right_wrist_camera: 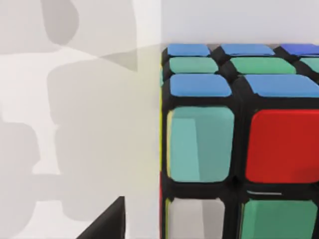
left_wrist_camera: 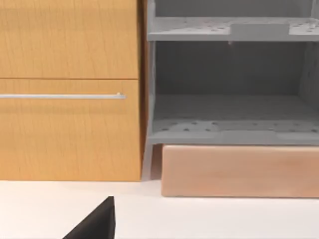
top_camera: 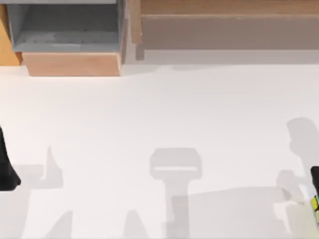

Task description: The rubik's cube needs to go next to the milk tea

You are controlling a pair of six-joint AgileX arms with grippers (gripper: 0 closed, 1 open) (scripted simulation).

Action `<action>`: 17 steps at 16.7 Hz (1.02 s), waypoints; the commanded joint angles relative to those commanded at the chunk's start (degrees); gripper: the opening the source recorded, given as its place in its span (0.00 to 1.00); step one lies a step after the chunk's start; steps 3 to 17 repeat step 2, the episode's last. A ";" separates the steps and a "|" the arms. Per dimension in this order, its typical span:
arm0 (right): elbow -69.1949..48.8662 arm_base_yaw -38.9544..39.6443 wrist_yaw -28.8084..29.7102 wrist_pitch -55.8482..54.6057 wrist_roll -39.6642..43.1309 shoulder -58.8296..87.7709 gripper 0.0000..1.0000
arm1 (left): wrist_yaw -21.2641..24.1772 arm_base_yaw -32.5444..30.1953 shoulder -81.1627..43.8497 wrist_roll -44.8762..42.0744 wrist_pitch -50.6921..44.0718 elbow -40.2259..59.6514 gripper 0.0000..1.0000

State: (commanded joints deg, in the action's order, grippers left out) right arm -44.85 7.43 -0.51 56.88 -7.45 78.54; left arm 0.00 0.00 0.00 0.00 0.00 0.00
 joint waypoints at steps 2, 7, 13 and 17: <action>0.00 0.00 0.00 0.00 0.00 0.00 1.00 | 0.00 0.00 0.00 0.00 0.00 0.00 1.00; 0.00 0.00 0.00 0.00 0.00 0.00 1.00 | 0.00 0.00 0.00 0.00 0.00 0.00 1.00; 0.00 0.00 0.00 0.00 0.00 0.00 1.00 | 0.00 0.00 0.00 0.00 0.00 0.00 1.00; 0.00 0.00 0.00 0.00 0.00 0.00 1.00 | 0.00 0.00 0.00 0.00 0.00 0.00 1.00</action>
